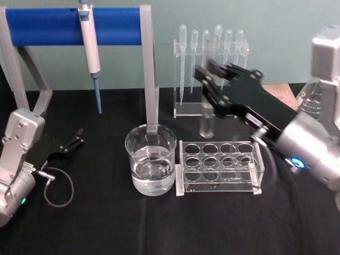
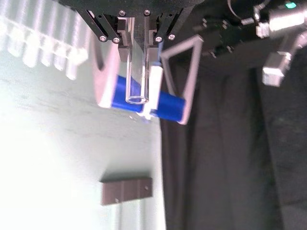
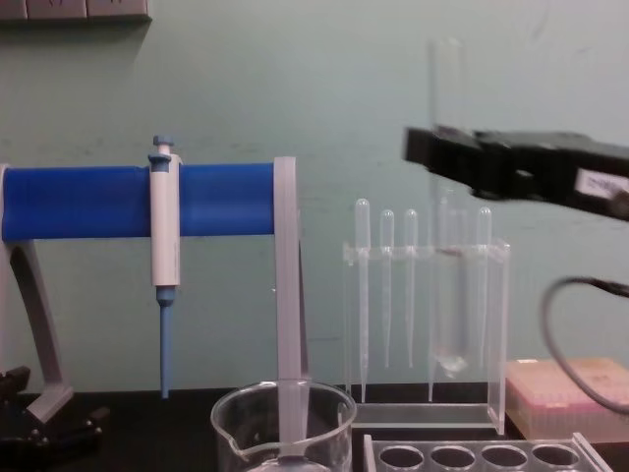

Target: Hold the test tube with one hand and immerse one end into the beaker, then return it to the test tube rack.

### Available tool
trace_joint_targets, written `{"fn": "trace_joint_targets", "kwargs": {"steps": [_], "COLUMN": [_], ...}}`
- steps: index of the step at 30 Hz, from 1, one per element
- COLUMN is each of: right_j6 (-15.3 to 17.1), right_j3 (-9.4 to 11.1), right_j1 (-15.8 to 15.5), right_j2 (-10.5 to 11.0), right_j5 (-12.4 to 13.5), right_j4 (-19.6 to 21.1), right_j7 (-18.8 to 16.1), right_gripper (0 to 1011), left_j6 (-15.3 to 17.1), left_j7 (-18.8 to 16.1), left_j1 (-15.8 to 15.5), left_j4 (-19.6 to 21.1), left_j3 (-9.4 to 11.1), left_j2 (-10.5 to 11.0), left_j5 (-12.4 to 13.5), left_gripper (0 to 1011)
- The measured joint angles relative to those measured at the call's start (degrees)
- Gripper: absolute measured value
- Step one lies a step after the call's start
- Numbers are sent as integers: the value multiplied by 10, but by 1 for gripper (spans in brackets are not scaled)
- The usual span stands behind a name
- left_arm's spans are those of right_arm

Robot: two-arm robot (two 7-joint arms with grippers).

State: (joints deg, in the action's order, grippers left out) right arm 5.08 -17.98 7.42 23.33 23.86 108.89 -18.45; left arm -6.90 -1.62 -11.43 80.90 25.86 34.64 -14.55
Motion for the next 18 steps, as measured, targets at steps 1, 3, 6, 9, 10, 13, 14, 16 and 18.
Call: {"fn": "trace_joint_targets", "kwargs": {"steps": [1,3,6,9,10,13,14,16,18], "right_j6": [-4,-6,-18,-24,-25,-28,-29,-31,-33], "right_j3": [13,16,30,33,33,28,26,20,16], "right_j1": [-17,-21,-41,-48,-48,-48,-47,-43,-39], "right_j2": [12,14,24,25,24,21,20,16,13], "right_j5": [1,1,3,3,3,1,0,-4,-6], "right_j4": [1,1,-9,-22,-26,-39,-42,-53,-61], "right_j7": [2,2,3,2,2,-1,-2,-5,-7], "right_gripper": [233,233,233,233,233,233,233,233,233], "left_j6": [0,0,0,0,0,0,0,0,0], "left_j7": [0,0,0,0,0,0,0,0,0], "left_j1": [0,0,0,0,0,0,0,0,0], "left_j4": [0,0,0,0,0,0,0,0,0], "left_j3": [0,0,0,0,0,0,0,0,0], "left_j2": [0,0,0,0,0,0,0,0,0], "left_j5": [0,0,0,0,0,0,0,0,0], "left_gripper": [1000,1000,1000,1000,1000,1000,1000,1000,1000]}}
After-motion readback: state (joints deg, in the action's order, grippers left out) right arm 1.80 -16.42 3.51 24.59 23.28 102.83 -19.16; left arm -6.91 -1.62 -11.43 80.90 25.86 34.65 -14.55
